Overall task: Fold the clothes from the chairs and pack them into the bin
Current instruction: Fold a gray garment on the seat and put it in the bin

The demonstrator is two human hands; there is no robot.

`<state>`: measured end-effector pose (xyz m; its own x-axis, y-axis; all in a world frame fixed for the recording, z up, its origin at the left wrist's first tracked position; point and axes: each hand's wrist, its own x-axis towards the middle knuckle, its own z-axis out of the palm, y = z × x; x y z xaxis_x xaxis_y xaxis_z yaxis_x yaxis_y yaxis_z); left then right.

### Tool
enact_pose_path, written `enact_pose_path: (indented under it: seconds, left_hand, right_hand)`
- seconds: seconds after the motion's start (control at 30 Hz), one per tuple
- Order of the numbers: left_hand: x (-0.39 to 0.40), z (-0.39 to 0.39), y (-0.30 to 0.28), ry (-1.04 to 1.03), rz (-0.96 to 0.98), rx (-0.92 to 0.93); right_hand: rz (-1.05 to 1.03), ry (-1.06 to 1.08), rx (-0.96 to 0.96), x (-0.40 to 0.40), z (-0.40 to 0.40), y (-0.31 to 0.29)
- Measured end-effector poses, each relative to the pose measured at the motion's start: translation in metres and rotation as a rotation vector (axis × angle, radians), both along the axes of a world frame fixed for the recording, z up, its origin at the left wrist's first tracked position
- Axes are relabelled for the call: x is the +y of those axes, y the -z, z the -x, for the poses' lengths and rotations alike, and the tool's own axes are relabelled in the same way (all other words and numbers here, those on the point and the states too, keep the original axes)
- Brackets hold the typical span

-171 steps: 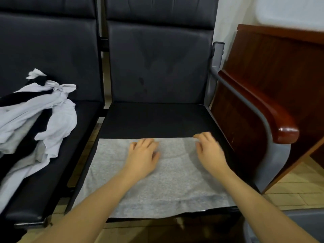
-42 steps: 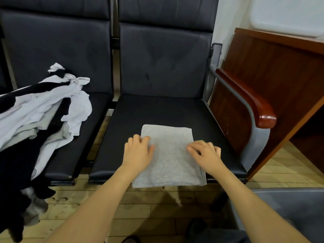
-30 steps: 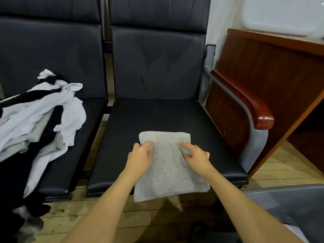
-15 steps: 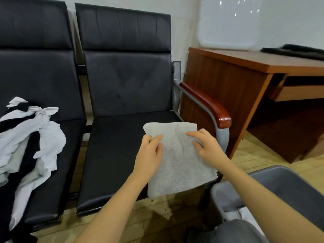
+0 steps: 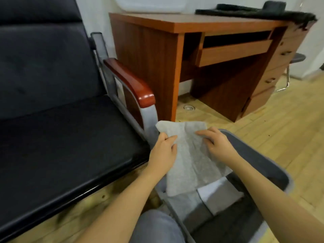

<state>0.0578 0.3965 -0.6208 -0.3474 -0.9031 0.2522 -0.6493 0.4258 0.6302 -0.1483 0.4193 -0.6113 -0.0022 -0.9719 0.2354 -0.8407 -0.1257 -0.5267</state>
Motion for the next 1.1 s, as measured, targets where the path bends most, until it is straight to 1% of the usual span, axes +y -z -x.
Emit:
enact_pose_path:
  seconds: [0.1,0.2,0.37,0.43,0.57,0.6,0.63,0.7,0.73,0.77,0.83,0.9,1.0,1.03,1.1]
  left_hand:
    - [-0.009,0.054,0.041,0.041,-0.147,-0.084]
    - [-0.015,0.096,0.088,0.054,-0.276,-0.12]
    - [-0.016,0.147,0.169,0.058,-0.507,-0.162]
    - [-0.015,0.162,0.197,0.056,-0.58,-0.136]
    - [-0.016,0.192,0.239,0.063,-0.667,-0.018]
    - [-0.018,0.198,0.247,0.082,-0.703,-0.04]
    - [-0.019,0.204,0.254,0.112,-0.752,-0.103]
    - [-0.021,0.21,0.268,0.176,-0.837,-0.285]
    - [-0.02,0.209,0.273,0.199,-0.844,-0.363]
    - [-0.019,0.208,0.276,0.213,-0.827,-0.421]
    - [-0.018,0.202,0.273,0.222,-0.744,-0.481]
    - [-0.021,0.193,0.259,0.219,-0.602,-0.519]
    - [-0.028,0.179,0.224,0.232,-0.348,-0.566]
    - [-0.03,0.173,0.21,0.237,-0.292,-0.569]
    - [-0.03,0.159,0.18,0.242,-0.242,-0.555]
  right_hand:
    - [-0.12,0.047,-0.01,0.001,0.05,0.043]
    - [-0.226,0.098,-0.016,0.001,0.088,0.093]
    - [-0.448,0.154,0.096,-0.002,0.136,0.172]
    - [-0.495,0.166,0.145,-0.003,0.151,0.2]
    - [-0.547,0.201,0.29,-0.012,0.178,0.242]
    - [-0.556,0.224,0.332,-0.016,0.183,0.248]
    - [-0.579,0.241,0.383,-0.02,0.188,0.252]
    - [-0.662,0.224,0.501,-0.028,0.193,0.256]
    - [-0.703,0.203,0.528,-0.03,0.193,0.257]
    - [-0.732,0.191,0.523,-0.031,0.192,0.256]
    - [-0.717,0.194,0.476,-0.027,0.187,0.254]
    - [-0.669,0.187,0.416,-0.021,0.182,0.25]
    - [-0.592,0.215,0.324,-0.012,0.169,0.231]
    - [-0.559,0.226,0.319,-0.01,0.163,0.221]
    - [-0.487,0.243,0.316,-0.005,0.149,0.197]
